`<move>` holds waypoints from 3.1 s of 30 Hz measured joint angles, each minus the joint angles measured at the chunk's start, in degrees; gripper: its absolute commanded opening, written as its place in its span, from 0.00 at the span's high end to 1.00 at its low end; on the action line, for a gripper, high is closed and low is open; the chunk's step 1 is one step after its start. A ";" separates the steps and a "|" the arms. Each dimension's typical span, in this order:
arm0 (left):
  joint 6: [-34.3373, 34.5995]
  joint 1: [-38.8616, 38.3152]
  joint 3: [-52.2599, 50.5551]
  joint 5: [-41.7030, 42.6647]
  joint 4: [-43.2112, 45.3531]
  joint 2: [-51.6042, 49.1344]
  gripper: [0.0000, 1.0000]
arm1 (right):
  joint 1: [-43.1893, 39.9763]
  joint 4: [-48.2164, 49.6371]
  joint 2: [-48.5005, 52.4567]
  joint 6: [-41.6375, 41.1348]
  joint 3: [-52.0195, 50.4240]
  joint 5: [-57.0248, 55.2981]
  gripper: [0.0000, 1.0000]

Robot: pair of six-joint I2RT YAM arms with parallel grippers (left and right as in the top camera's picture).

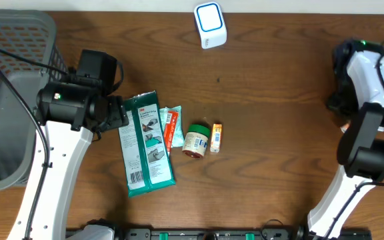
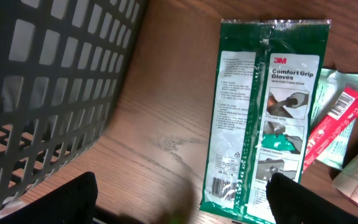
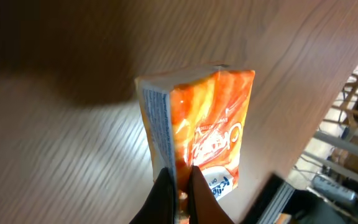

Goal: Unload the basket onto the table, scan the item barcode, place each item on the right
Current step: 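Carry the orange pack to the table's right side and release it, then move the right gripper down to the second orange pack beside the jar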

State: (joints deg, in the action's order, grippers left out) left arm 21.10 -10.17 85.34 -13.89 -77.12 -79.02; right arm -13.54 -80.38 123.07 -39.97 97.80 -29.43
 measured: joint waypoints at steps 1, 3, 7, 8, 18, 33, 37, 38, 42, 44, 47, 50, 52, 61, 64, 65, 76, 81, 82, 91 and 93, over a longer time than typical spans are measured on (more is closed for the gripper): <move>-0.02 0.00 0.00 0.00 0.02 0.00 0.12 | -0.81 1.44 0.00 -0.22 -1.31 -0.39 0.91; 0.00 0.00 0.00 0.00 0.00 0.00 0.12 | -2.21 3.37 0.00 -0.46 -3.37 -1.09 0.82; 0.00 0.00 0.00 0.00 0.00 0.00 0.12 | -4.13 5.79 0.00 -0.09 -5.64 -1.79 0.60; 0.00 0.00 0.00 0.00 0.00 0.00 0.12 | -4.42 6.40 0.00 0.50 -5.75 -1.86 0.53; -0.02 0.00 0.00 0.00 0.00 0.00 0.12 | -4.81 8.28 0.00 10.03 -5.73 4.20 0.04; 0.00 0.00 0.00 0.00 0.00 0.00 0.13 | 3.96 -0.39 -0.26 36.89 5.70 48.06 0.99; 0.00 0.00 0.00 0.00 0.00 0.00 0.12 | 9.94 3.39 -0.28 40.81 5.62 58.80 0.99; -0.02 0.00 0.00 0.00 0.00 0.00 0.12 | 11.65 4.31 -0.28 41.09 5.44 60.94 0.99; -0.02 0.00 0.00 0.00 0.00 0.00 0.12 | 17.94 6.12 -0.28 40.94 4.66 66.31 0.99; 0.00 0.00 0.00 0.00 0.00 0.00 0.12 | 21.03 6.23 -0.28 40.30 4.57 67.76 0.99; -0.02 0.00 0.00 0.00 0.00 0.00 0.12 | 25.14 4.83 -0.33 39.45 4.55 69.00 0.99; 0.00 0.00 0.00 0.00 0.00 0.00 0.12 | 28.13 4.33 -0.48 37.68 4.48 68.35 0.99; 0.00 0.00 0.00 0.00 0.02 0.00 0.12 | 30.16 4.37 -0.68 35.69 4.46 66.62 0.99; -0.02 0.00 0.00 0.00 0.00 0.00 0.12 | 40.57 8.26 -1.75 25.42 4.44 54.82 0.99; 0.00 0.00 0.00 0.00 0.00 0.00 0.12 | 42.14 8.79 -2.71 22.10 4.44 51.21 0.99; 0.00 0.00 0.00 0.00 0.00 0.00 0.12 | 42.18 8.90 -3.04 21.07 4.44 50.05 0.99; 0.00 0.00 0.00 0.00 0.00 0.00 0.12 | 42.95 12.11 -3.48 13.25 4.44 41.53 0.99; 0.00 0.00 0.00 0.00 0.00 0.00 0.12 | 43.71 12.37 -3.48 11.41 3.87 39.82 0.99; -0.02 0.00 0.00 0.00 0.00 0.00 0.12 | 43.80 12.37 -3.48 10.99 3.54 39.47 0.99; 0.00 0.00 0.00 0.00 0.00 0.00 0.12 | 44.39 14.93 -3.48 8.55 -1.97 38.38 0.99; 0.00 0.00 0.00 0.00 0.00 0.00 0.12 | 44.41 14.93 -3.48 8.48 -2.51 38.47 0.99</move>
State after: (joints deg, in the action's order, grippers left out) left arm 21.10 -10.17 85.34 -13.89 -77.12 -79.02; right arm 30.87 -65.45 119.59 -31.48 95.29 9.04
